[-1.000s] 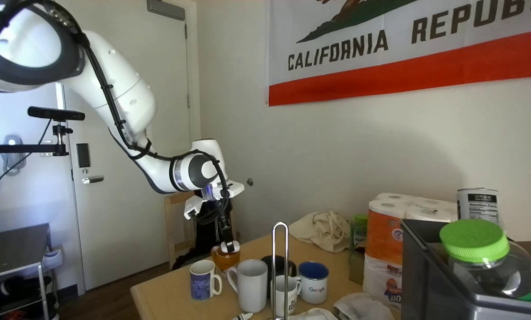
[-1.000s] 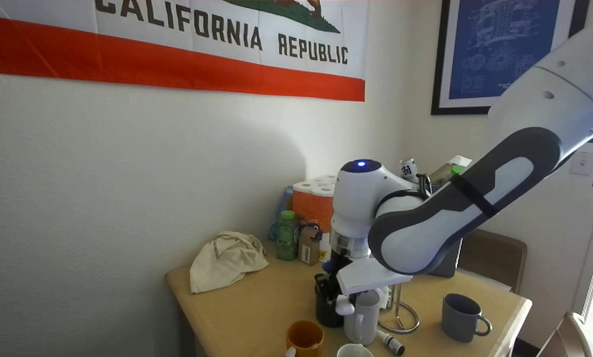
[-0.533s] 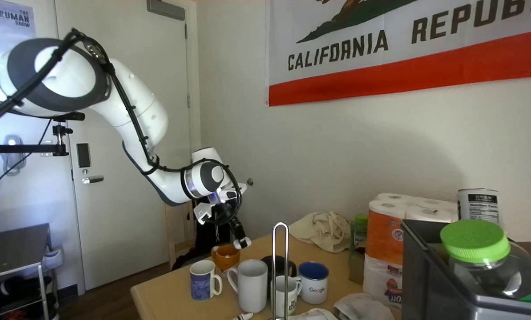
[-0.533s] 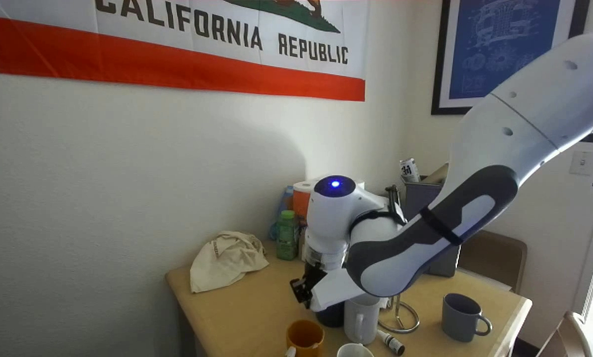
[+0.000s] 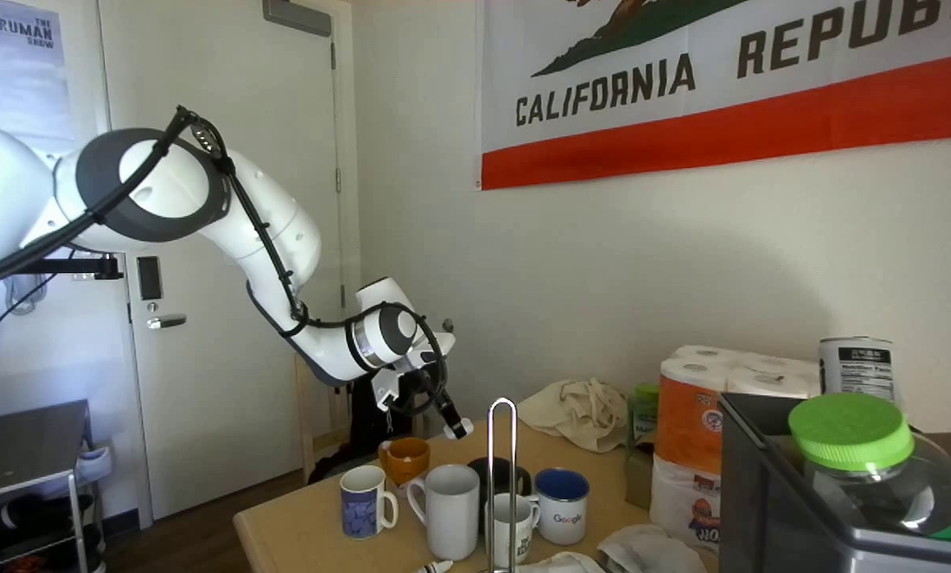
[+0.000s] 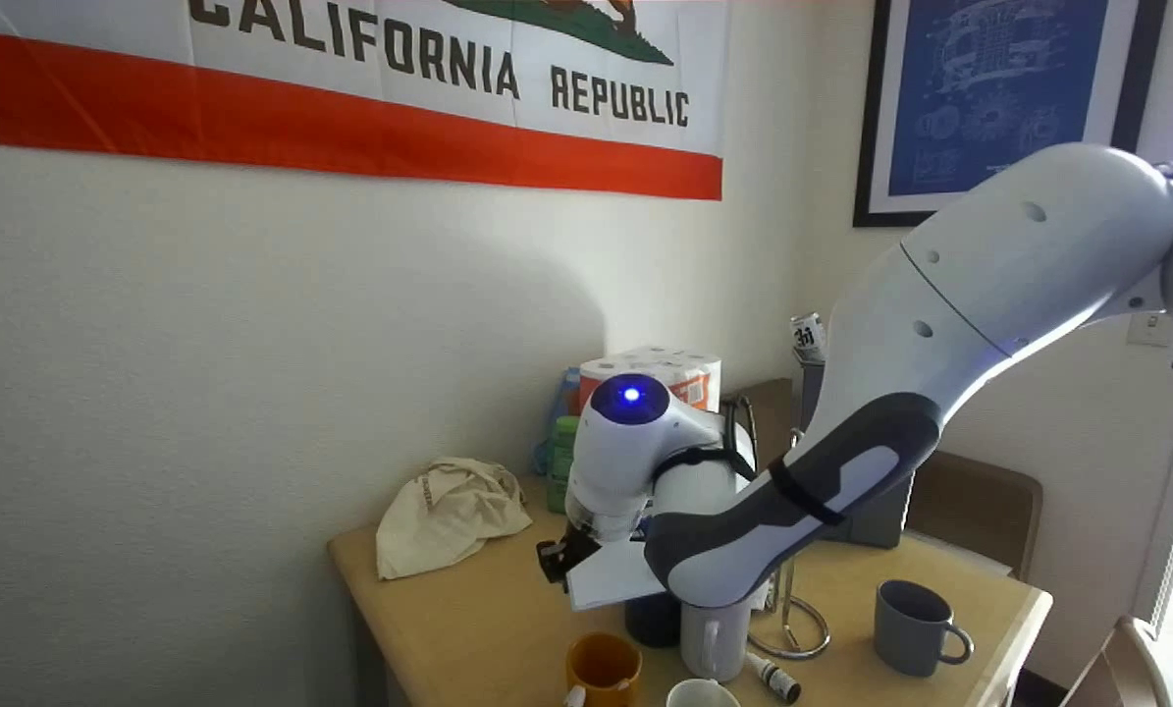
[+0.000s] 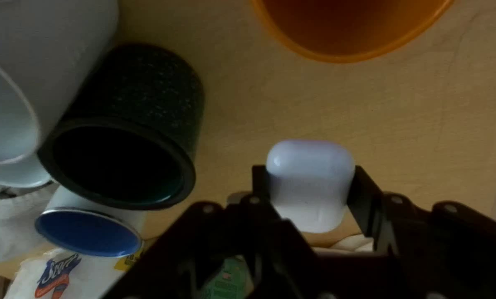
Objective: Move the white bar of soap forward
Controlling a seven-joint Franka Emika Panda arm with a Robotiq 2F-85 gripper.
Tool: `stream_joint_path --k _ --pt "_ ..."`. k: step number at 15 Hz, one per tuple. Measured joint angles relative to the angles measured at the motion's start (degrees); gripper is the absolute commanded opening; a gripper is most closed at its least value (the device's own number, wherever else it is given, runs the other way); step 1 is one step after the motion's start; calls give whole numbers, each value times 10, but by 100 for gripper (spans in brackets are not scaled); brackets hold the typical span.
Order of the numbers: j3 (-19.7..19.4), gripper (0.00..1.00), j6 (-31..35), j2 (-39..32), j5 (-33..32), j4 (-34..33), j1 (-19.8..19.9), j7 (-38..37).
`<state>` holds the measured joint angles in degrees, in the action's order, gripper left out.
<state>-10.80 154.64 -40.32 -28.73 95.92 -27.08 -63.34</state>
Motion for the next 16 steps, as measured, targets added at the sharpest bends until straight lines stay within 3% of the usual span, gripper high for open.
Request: stream_joint_path --k 9,16 --pt "-36 24 30 -91 36 -81 -6 -58" --pt "-48 24 32 -138 78 -120 -6 -59"
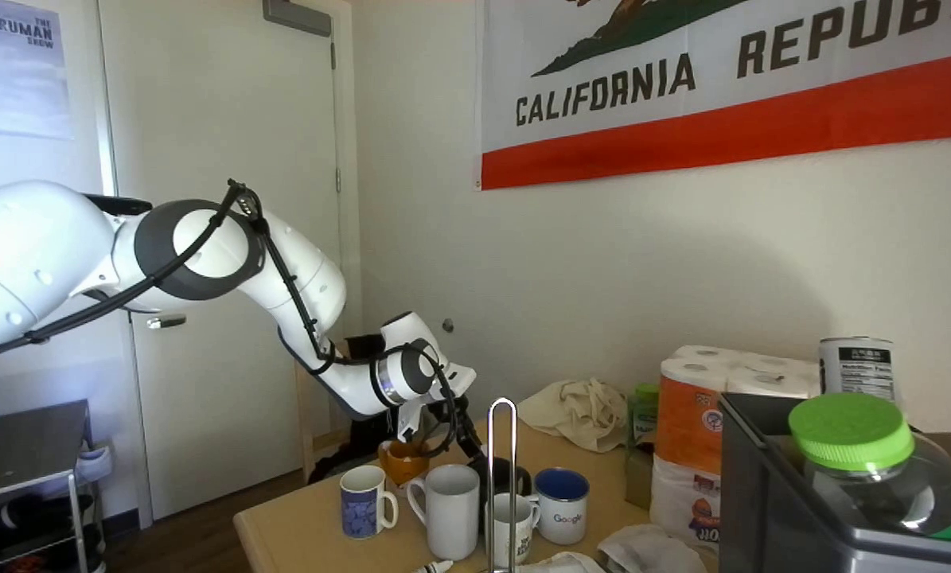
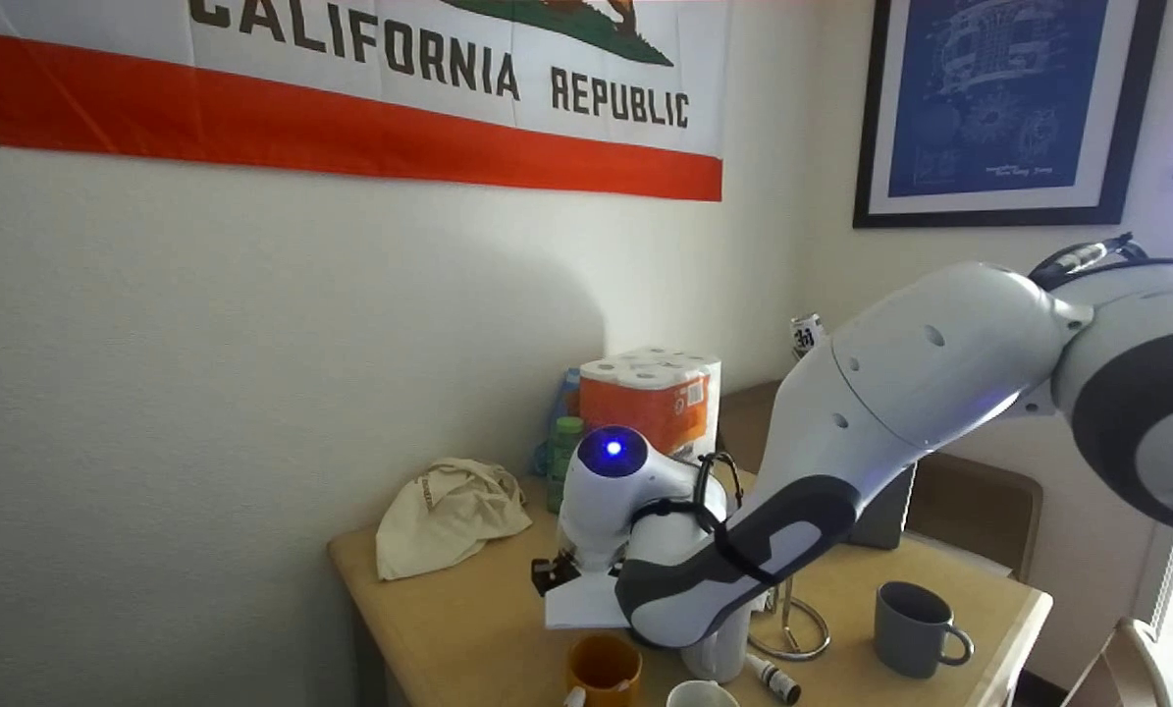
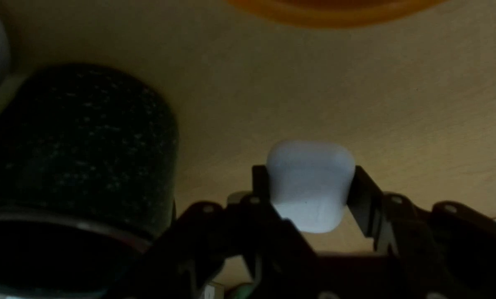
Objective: Move the white bar of soap forward
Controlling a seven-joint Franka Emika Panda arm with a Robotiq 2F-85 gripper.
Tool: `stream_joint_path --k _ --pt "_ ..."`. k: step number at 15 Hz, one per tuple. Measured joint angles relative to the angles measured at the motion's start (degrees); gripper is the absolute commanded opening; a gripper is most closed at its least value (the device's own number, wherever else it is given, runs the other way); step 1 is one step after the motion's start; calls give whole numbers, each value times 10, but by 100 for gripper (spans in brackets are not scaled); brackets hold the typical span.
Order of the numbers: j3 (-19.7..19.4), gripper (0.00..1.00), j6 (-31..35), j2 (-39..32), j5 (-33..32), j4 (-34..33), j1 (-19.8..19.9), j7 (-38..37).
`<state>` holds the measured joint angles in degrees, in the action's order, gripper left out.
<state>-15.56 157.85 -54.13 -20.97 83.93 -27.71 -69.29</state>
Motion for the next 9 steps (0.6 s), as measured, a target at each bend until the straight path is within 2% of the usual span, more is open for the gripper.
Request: stream_joint_path --k 9 --pt "-7 24 0 -18 29 -7 1 0"
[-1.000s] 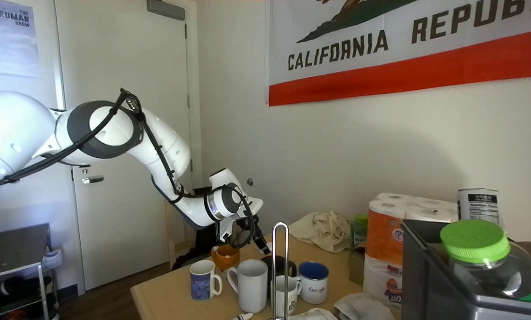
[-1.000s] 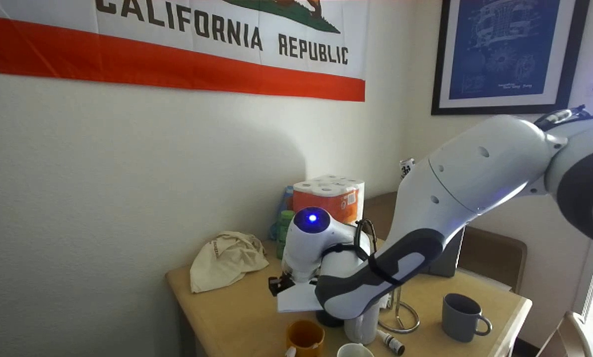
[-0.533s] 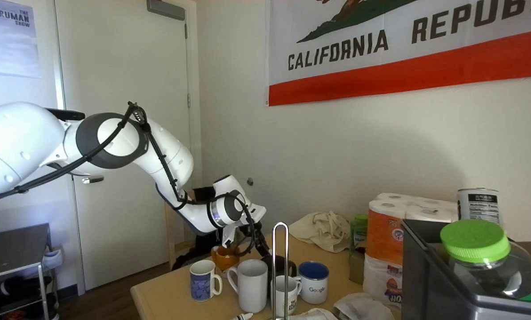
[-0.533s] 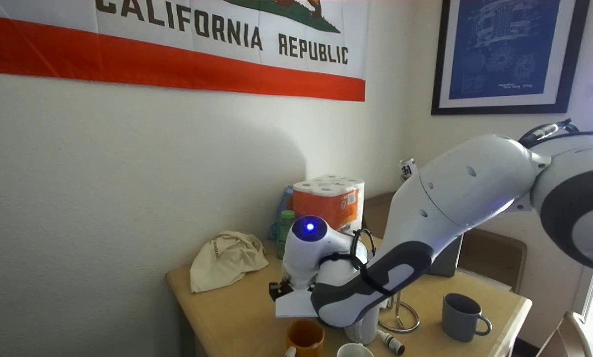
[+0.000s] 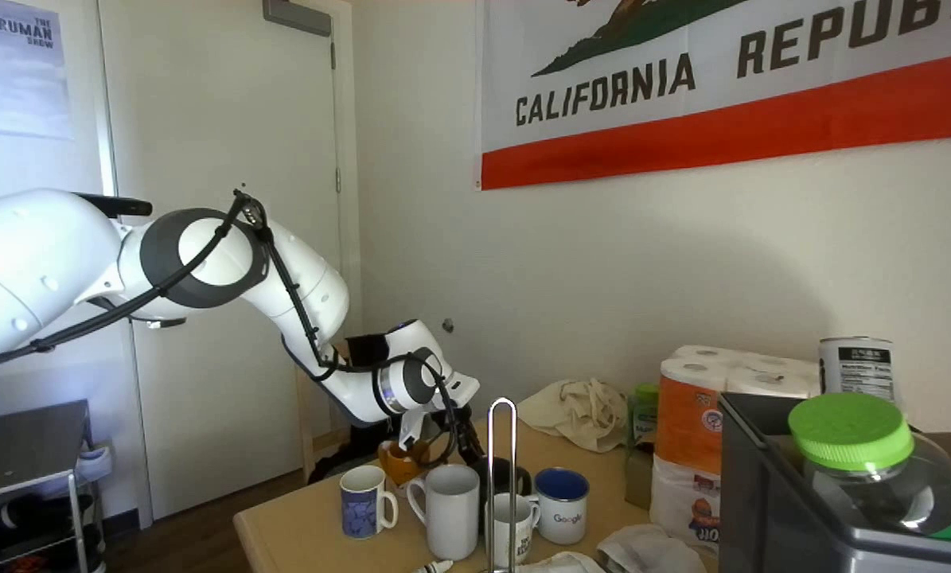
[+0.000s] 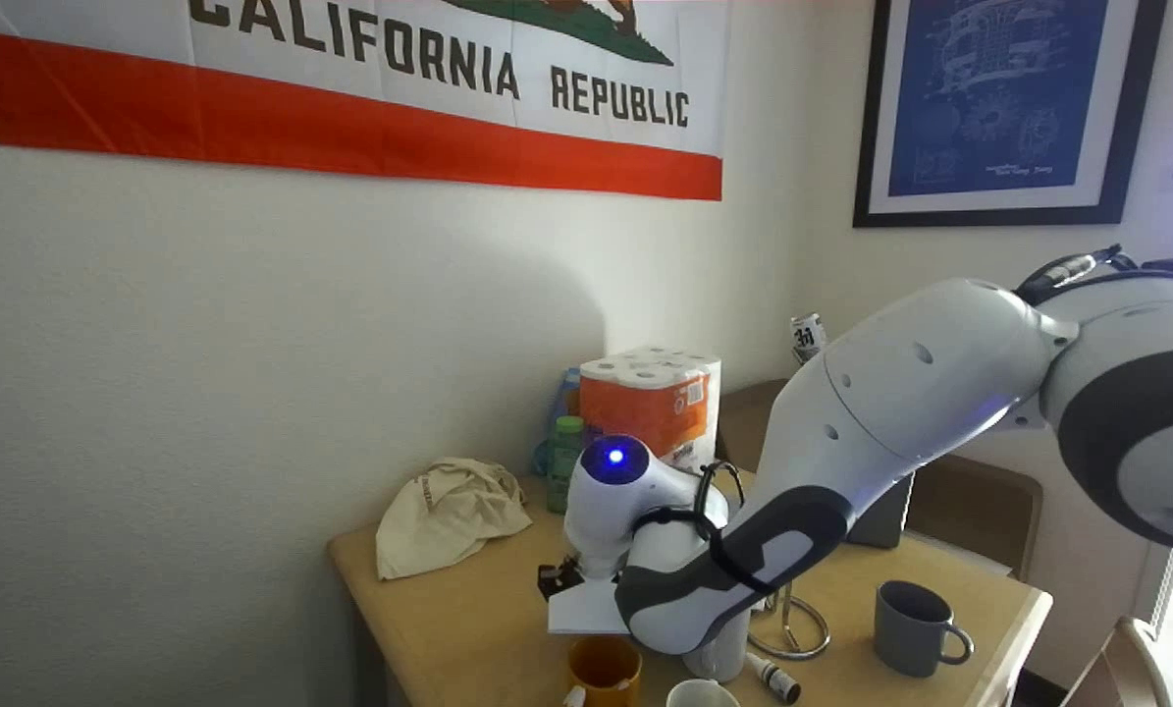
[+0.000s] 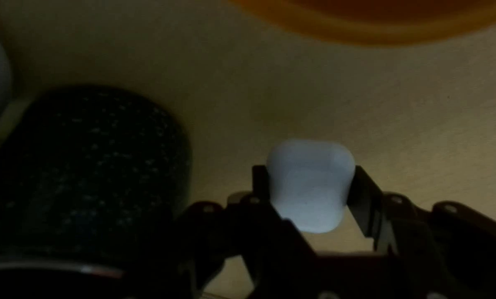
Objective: Move the white bar of soap forward
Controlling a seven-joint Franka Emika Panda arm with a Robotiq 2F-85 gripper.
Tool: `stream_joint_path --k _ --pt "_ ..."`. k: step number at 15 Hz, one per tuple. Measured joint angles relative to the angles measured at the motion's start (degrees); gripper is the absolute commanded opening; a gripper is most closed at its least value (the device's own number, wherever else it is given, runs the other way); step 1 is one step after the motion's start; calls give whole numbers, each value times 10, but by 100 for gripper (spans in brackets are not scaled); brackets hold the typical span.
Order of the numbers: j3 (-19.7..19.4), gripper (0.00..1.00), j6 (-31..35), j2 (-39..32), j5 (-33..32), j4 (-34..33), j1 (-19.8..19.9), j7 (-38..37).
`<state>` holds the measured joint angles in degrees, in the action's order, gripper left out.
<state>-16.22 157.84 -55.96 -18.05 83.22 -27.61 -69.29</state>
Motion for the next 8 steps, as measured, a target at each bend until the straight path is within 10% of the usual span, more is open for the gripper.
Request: stream_joint_path --k 6,7,8 --pt "2 24 0 -8 17 0 -1 0" --pt "2 74 0 -8 18 0 -1 0" --pt "2 75 0 -9 18 0 -1 0"
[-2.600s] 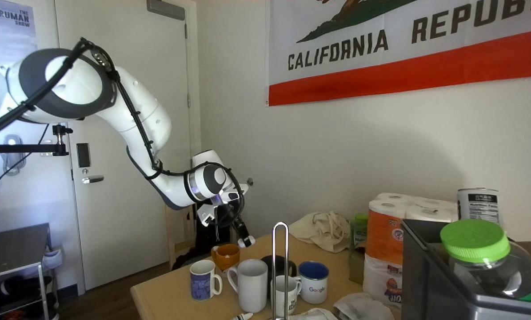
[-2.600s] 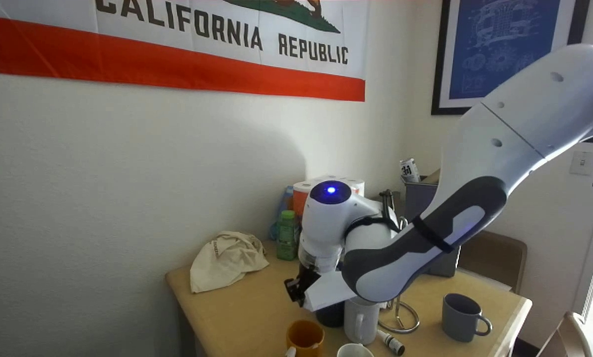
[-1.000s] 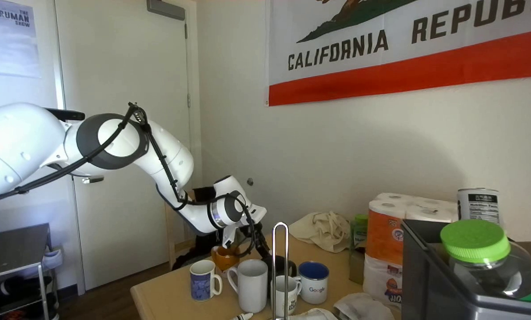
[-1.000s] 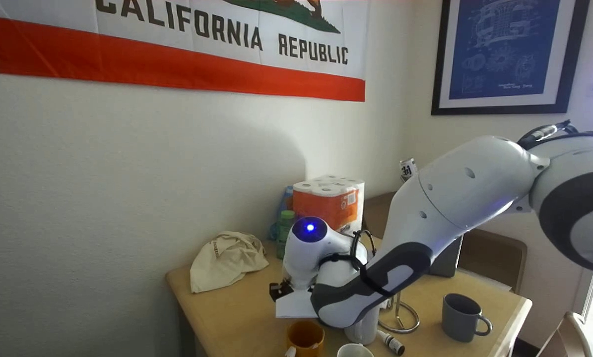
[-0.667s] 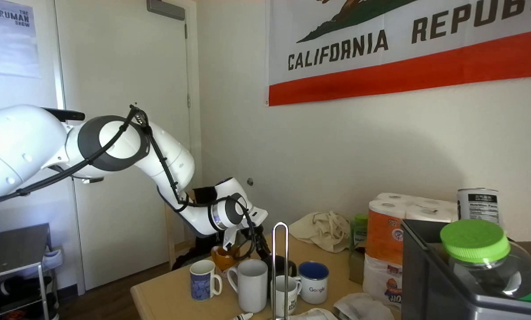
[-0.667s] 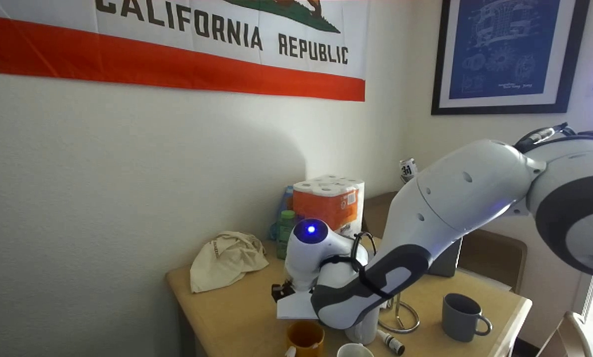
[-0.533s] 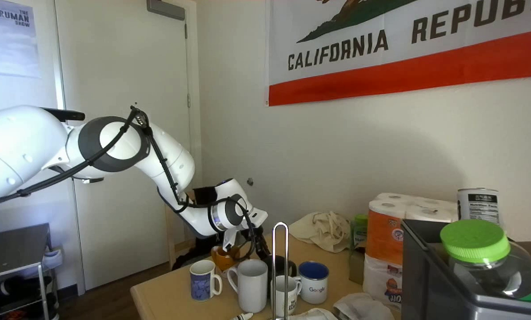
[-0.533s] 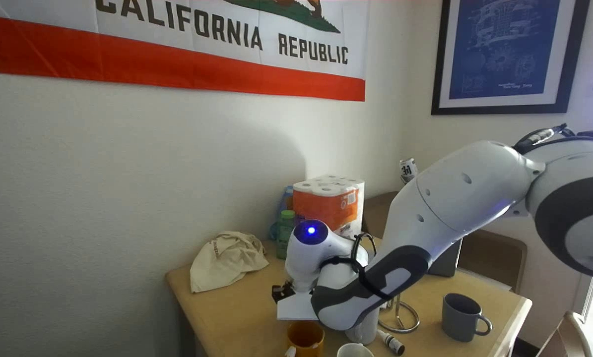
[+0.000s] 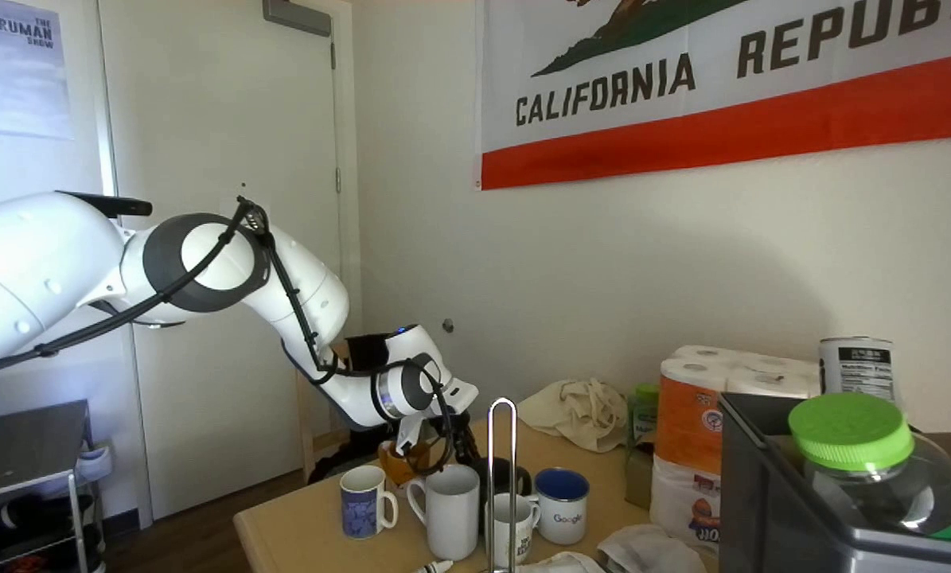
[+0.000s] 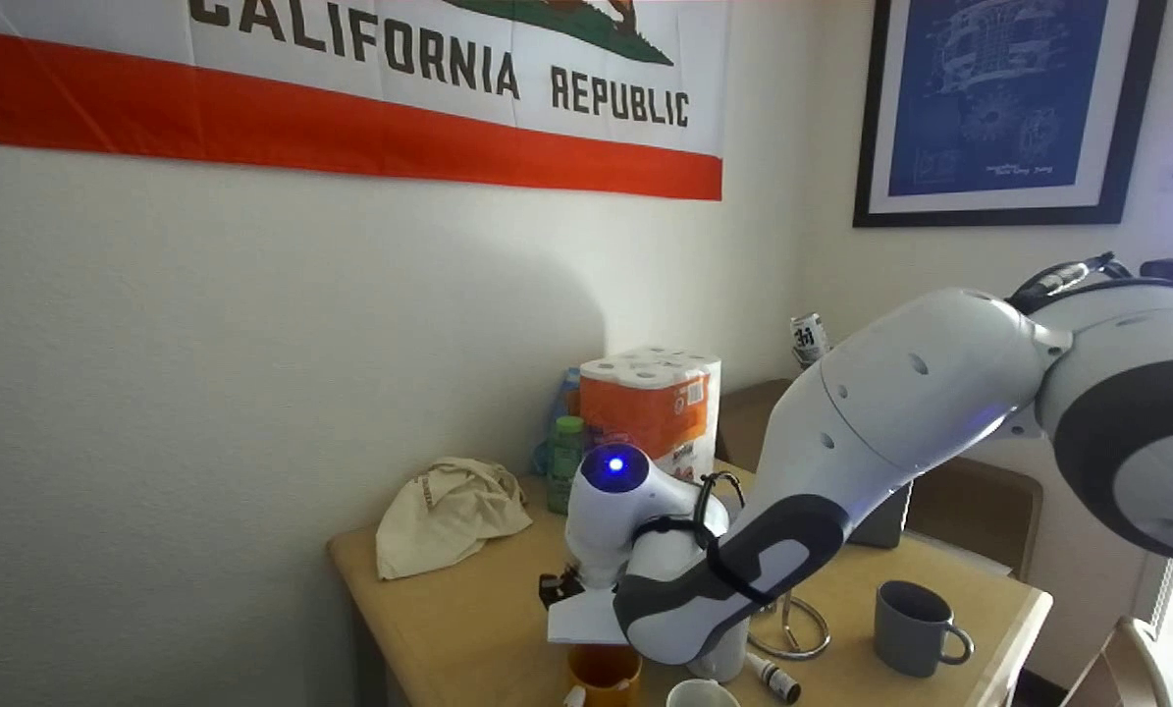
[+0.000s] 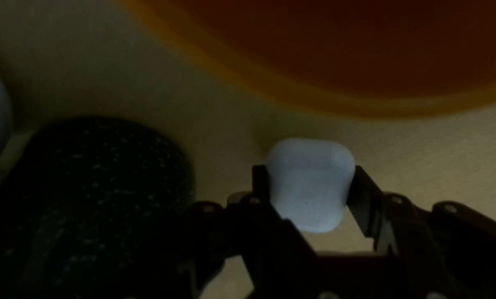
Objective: Move the white bar of soap forward
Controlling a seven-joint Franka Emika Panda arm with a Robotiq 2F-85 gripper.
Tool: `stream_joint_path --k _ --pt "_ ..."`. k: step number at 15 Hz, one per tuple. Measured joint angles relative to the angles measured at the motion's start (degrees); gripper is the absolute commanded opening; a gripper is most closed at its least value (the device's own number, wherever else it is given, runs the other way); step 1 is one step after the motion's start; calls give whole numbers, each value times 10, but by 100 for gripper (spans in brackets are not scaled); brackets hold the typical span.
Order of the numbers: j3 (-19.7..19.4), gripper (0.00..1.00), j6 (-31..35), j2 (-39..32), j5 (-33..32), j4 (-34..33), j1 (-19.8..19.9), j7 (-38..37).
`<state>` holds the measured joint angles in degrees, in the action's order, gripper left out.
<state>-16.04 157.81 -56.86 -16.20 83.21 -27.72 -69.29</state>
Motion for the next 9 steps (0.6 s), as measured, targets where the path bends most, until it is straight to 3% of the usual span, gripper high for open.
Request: stream_joint_path --k 3,9 --pt "0 97 0 -1 0 0 -1 0" --pt "-2 100 0 0 0 -6 -6 0"
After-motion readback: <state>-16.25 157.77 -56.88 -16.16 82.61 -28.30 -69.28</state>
